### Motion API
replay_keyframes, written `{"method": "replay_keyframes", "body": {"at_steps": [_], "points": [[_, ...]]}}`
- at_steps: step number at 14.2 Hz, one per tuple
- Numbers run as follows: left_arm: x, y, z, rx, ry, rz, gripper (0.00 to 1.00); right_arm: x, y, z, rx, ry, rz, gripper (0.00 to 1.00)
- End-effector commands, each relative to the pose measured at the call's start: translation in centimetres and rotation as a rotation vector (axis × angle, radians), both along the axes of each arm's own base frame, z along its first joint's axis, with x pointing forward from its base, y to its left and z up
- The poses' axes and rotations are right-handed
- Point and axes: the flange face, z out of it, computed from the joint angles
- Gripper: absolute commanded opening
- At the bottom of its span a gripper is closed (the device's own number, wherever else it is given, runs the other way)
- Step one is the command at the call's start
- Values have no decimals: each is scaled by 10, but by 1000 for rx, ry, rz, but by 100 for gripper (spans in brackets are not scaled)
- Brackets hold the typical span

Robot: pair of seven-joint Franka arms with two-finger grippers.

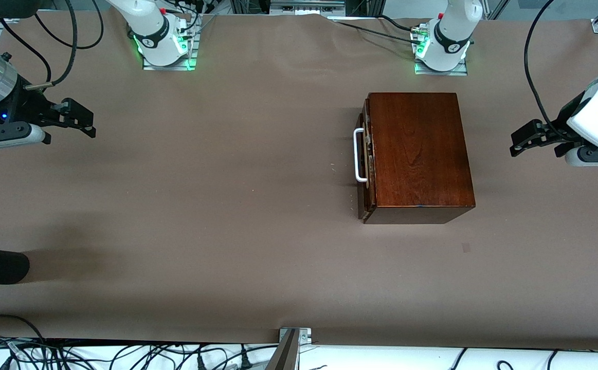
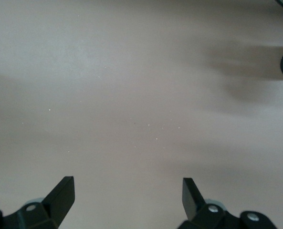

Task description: Open drawer, take yellow block, close drawer

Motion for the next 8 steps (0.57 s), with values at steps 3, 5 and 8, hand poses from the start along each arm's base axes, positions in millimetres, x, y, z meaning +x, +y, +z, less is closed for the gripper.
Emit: {"method": "replay_keyframes", "body": {"at_steps": [3,5,8], "points": [[4,1,6,-1,2,-11,100,2,-5,4,-11,5,12,100],[4,0,6,-2,2,-14,100,2,-4,4,-11,6,12,100],[4,-1,6,-3,2,-9,100,2,-3,5,-11,2,14,100]]}}
